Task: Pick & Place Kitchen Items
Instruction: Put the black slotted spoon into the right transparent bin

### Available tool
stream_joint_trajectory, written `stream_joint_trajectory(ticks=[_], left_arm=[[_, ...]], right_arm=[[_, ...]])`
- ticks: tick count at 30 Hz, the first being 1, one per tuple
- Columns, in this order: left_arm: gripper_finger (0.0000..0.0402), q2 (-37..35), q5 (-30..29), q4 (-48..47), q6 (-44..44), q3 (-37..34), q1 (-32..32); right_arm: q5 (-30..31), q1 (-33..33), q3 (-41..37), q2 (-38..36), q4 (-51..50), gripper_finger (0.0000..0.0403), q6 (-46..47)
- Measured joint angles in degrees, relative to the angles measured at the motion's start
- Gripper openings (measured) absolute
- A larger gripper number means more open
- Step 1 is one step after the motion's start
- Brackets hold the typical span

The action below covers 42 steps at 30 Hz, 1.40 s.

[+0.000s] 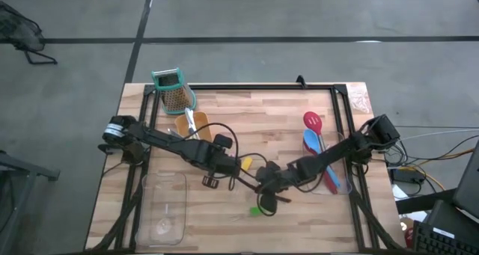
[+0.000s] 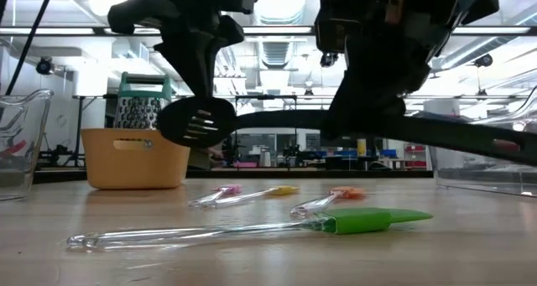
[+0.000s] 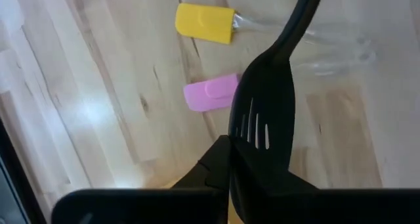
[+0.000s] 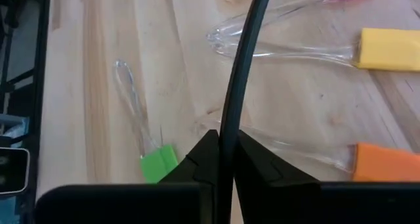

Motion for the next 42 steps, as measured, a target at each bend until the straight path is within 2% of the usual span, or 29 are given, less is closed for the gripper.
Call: stream_joint_trajectory(ticks=[6,13,17,22,26,32,37,42], left_arm=[[0.0034,0.0,-0.2,1.9,-3.6,0.0,-0.1],[0.0087,-0.3,-1.6,1.1,-3.8,0.8,-0.2],[0.0113,-2.4,-2.5,1.9,-3.4,2.4,-1.4],[0.0118,-9.3,-2.8,9.2,-2.3,0.3,-5.2],[0.0119,-16.5,-2.3,18.0,-2.4,-5.7,-8.5],[0.0119,-28.6,-1.9,35.4,-2.7,-20.4,-13.2],[0.012,-36.3,-1.7,55.3,-2.5,-34.2,-16.6],[0.012,-38.6,-1.6,79.3,-0.7,-47.2,-18.4]], right_arm=[[0.5,0.0,1.0,-0.1,-2.2,0.0021,0.3],[0.6,0.0,2.2,-0.3,-2.6,0.002,0.3],[4.1,0.1,3.6,-1.4,-7.2,0.0019,-0.4],[9.0,0.9,4.9,-4.3,-12.4,0.0018,-1.0],[13.5,1.9,5.5,-8.2,-14.5,0.0018,-1.2],[22.4,4.5,5.1,-15.0,-21.2,0.0018,0.5],[31.4,8.0,4.7,-21.3,-30.6,0.0018,6.7],[40.3,12.5,4.5,-25.9,-42.5,0.0018,17.8]])
